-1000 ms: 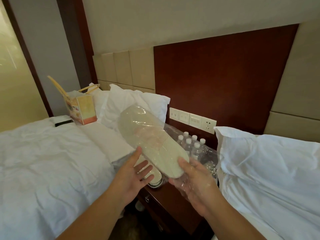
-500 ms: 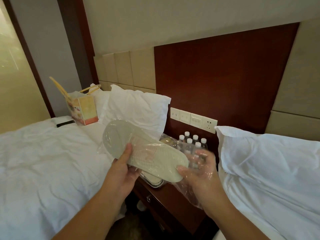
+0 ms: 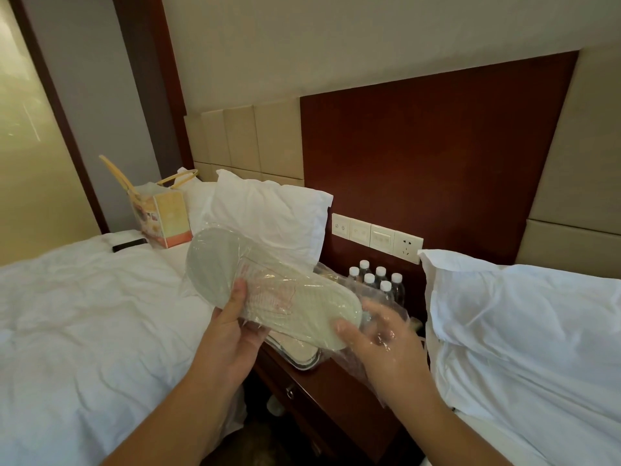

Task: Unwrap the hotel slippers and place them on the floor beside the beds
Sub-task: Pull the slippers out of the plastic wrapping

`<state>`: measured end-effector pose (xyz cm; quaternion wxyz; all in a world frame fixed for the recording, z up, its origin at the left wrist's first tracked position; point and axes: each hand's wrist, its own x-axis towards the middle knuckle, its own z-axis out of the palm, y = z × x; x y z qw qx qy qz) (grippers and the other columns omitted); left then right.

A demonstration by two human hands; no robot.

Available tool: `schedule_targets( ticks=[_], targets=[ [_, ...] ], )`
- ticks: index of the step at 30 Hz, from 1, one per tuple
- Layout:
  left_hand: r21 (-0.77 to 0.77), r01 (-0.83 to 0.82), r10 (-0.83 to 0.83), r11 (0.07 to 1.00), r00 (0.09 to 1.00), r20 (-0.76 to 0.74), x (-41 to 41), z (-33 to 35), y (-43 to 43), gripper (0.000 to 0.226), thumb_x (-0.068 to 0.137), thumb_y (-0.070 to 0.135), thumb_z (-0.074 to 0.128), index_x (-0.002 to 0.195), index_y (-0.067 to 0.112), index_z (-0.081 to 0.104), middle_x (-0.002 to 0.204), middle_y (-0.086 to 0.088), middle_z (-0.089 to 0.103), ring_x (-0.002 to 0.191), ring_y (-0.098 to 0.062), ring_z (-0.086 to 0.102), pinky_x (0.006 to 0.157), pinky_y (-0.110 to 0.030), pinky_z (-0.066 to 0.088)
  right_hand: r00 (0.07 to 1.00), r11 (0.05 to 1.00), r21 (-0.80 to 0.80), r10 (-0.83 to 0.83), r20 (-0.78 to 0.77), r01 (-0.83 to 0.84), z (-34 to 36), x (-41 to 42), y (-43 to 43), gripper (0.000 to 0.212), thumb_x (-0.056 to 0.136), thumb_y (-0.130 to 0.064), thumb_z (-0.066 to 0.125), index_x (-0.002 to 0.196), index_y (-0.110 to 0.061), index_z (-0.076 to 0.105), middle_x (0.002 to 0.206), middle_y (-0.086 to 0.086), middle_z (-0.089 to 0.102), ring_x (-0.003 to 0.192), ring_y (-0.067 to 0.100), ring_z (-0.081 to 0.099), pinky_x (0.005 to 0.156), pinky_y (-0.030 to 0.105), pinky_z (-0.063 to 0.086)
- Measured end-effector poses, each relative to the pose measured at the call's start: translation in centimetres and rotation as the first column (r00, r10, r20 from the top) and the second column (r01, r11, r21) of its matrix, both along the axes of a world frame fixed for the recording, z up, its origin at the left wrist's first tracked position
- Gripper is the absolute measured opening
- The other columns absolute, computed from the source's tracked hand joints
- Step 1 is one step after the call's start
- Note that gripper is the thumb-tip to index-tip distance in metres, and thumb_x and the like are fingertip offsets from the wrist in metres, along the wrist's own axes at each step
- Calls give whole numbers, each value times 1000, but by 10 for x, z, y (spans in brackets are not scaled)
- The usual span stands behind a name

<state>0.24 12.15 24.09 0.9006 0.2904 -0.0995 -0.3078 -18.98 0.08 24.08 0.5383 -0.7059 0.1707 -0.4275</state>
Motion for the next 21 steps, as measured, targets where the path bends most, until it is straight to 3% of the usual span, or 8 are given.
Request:
schedule_targets(
  ticks=[5,9,10,12,14,17,19,21],
  targets=[
    [4,44,-44,999,998,51,5,-3,3,55,85,28,71,136,15,54,132,-7,64,117,-25,63,82,-44,57,996,996,-35,85,25,-85,13,2,2,36,74,-32,85,96,-57,70,89,-34,71,84,-17,64,60,-2,45],
    [277,36,-31,960,999,-22,5,-3,3,44,74,35,78,111,13,67,114,-9,66,101,-23,67,74,-43,58,998,998,0,59,-24,-59,7,5,-4,25,73,-36,85,89,-52,73,84,-10,76,75,4,72,59,20,59],
    [328,48,-29,943,998,-61,4,-4,3,39,75,32,79,105,11,67,110,-10,63,95,-23,66,70,-41,57,999,999,-37,22,-29,-23,5,5,-5,28,73,-34,85,86,-55,72,81,-8,76,75,4,71,60,18,57],
    [312,105,-64,944,988,-137,4,-5,6,35,75,24,78,102,7,66,110,-14,62,88,-27,70,65,-42,59,999,985,-169,-28,-33,22,0,4,-8,40,74,-27,85,87,-61,69,72,-25,71,69,-9,66,58,3,46],
    [226,165,-119,960,972,-203,3,-4,8,53,68,32,78,111,5,63,115,-18,64,89,-36,73,71,-51,58,993,935,-354,-71,-93,34,-7,1,-11,47,76,-20,84,105,-52,67,67,-34,62,58,-9,61,58,1,43],
    [226,175,-123,958,966,-226,2,0,8,77,61,52,85,120,11,58,118,-21,63,97,-42,70,77,-59,55,978,743,-665,-187,-90,81,-15,-2,-17,50,74,-8,84,115,-33,72,83,-24,66,67,-3,63,66,13,54],
    [205,139,-91,969,970,-226,1,2,6,75,60,46,88,119,11,59,114,-19,69,96,-40,71,74,-56,57,977,646,-755,-210,-26,118,-19,-2,-19,51,70,-2,85,114,-27,74,87,-10,72,71,4,66,64,20,57],
    [171,100,-64,980,977,-204,0,1,4,62,68,32,84,122,11,61,110,-15,73,96,-34,72,73,-52,59,979,634,-765,-204,-25,112,-21,-2,-19,54,73,3,81,119,-25,72,84,-9,70,69,5,64,62,23,58]
  ],
)
